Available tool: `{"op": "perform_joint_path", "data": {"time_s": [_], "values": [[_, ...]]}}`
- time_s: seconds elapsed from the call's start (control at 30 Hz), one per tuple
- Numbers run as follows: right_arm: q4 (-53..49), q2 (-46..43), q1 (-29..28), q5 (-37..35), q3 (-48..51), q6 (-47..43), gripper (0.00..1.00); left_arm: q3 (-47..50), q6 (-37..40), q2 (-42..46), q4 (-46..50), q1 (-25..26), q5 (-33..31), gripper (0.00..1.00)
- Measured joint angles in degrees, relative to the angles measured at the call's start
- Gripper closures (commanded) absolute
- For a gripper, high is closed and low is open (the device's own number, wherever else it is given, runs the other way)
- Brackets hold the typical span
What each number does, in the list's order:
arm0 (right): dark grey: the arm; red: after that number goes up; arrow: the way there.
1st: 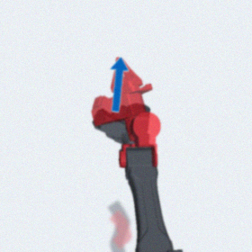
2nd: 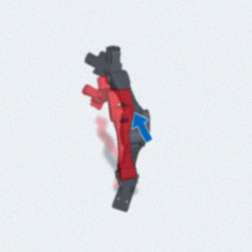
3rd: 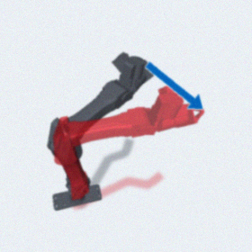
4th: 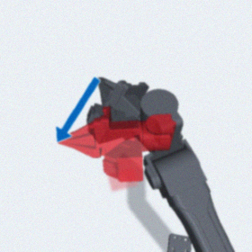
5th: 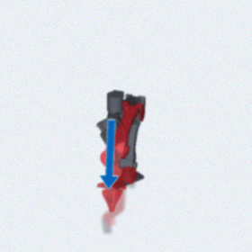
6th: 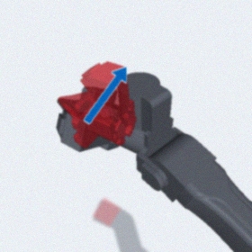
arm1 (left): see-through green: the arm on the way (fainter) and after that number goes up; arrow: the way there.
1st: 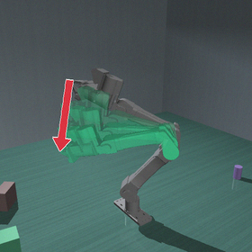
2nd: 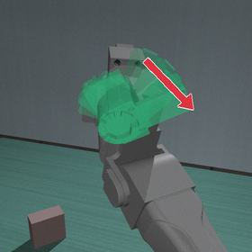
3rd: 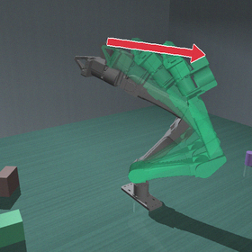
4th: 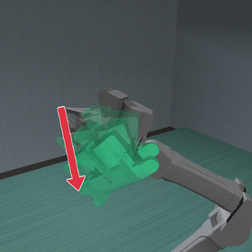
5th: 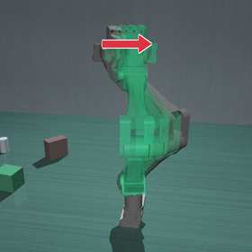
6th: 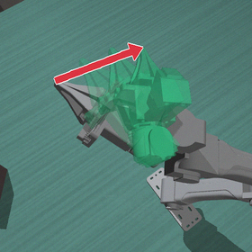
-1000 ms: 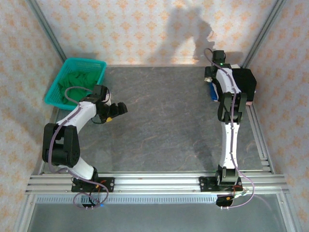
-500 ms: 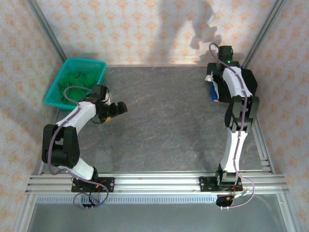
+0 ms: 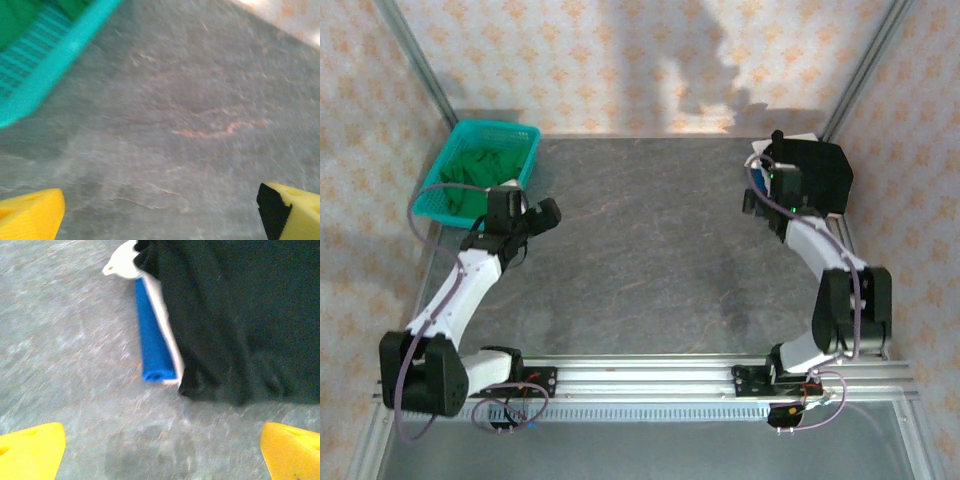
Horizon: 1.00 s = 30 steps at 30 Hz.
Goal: Fold and stack the t-shirts
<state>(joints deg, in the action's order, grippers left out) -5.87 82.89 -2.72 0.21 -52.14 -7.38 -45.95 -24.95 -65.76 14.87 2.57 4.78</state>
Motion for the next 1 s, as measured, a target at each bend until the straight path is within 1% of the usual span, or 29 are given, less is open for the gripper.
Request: {"op": "perform_joint_path", "data": {"time_s": [0.13,0.2,0.3,0.4,0.53,0.7,0.83,0.93,1.0], "values": [[8.55,-8.11,-5.22,-0.68,12.46,-0.98,0.01,10.05,1.95,8.07,-8.9,0.0,-10.34,0.0],[12.31,-10.1,-6.14,-2.8,17.25,-0.42,0.01,13.88,4.52,10.05,-12.85,0.0,-14.4,0.0],[17.46,-10.84,-5.84,-7.63,22.43,0.7,0.01,18.56,9.03,10.21,-19.04,0.0,-18.8,0.0],[24.15,-9.29,-5.09,-11.98,26.03,0.15,0.01,22.69,13.05,8.07,-25.55,0.0,-20.74,0.0],[30.4,-4.68,-3.3,-13.97,26.62,-0.83,0.01,26.12,16.65,1.53,-34.18,-0.66,-20.94,0.0],[31.87,-1.05,-2.1,-13.7,23.98,-1.25,0.01,26.77,18.29,-4.72,-42.49,-4.02,-16.96,0.0],[34.91,-2.86,-2.19,-10.08,25.77,-2.97,0.01,26.6,18.18,-10.36,-50.71,-5.88,-12.55,0.0],[38.27,-5.53,-2.36,-6.4,28.94,-2.89,0.01,25.9,18.95,-13.6,-52.02,-5.64,-9.55,0.0],[41.75,-4.83,-2.47,-4.37,30.08,-2.69,0.01,25.51,19.47,-14.29,-52.54,-5.09,-8.44,0.0]]}}
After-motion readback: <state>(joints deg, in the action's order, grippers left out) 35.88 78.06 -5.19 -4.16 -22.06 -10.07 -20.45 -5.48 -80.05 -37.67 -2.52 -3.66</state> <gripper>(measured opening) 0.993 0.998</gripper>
